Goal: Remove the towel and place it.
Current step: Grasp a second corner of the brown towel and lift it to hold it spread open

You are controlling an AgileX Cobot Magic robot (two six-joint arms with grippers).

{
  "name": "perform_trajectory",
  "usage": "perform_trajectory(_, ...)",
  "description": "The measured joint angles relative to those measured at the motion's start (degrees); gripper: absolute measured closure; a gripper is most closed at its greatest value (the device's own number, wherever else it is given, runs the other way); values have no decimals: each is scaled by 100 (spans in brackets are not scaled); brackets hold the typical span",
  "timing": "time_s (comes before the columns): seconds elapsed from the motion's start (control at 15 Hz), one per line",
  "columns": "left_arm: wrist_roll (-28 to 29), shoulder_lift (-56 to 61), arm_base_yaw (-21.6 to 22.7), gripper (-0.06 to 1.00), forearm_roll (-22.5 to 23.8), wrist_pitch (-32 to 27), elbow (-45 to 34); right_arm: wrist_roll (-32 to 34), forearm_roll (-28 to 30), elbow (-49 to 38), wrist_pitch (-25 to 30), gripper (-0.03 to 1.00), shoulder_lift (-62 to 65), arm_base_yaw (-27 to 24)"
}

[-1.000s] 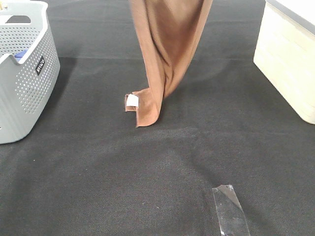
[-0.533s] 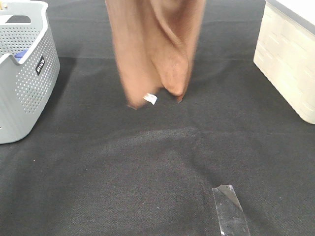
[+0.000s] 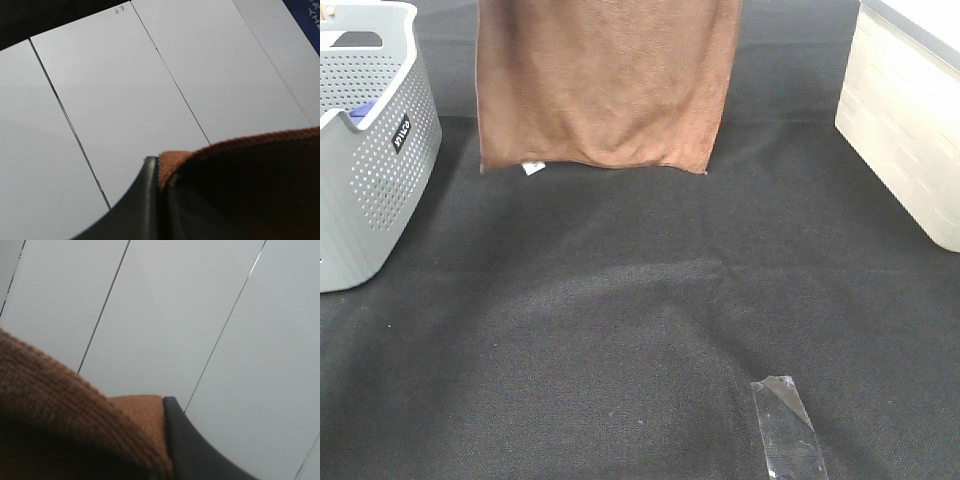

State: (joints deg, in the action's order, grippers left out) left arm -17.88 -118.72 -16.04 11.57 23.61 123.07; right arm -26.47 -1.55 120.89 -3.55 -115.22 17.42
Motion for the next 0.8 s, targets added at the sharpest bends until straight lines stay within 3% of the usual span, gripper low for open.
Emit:
perform_trajectory(0.07,17,-275,178,94,-6,653,29,138,-23,40,-584,96,-258,0)
perform_trajectory(0.27,17,-859,286,94,-138,859,659,178,-23,751,-865,96,-745,0)
perform_trajectory(0.47,23,-1587,292,94,-195,705,1977,378,-29,1530,-928,96,-1100,0)
perform_trajectory(0.6,23,-2045,292,94,-195,441,2819,464,-29,1604,-1008,96,-1192,-29)
perform_trajectory(0.8,23,-2406,292,94,-195,132,3266,693,-6,1604,-1014,96,-1352,-143)
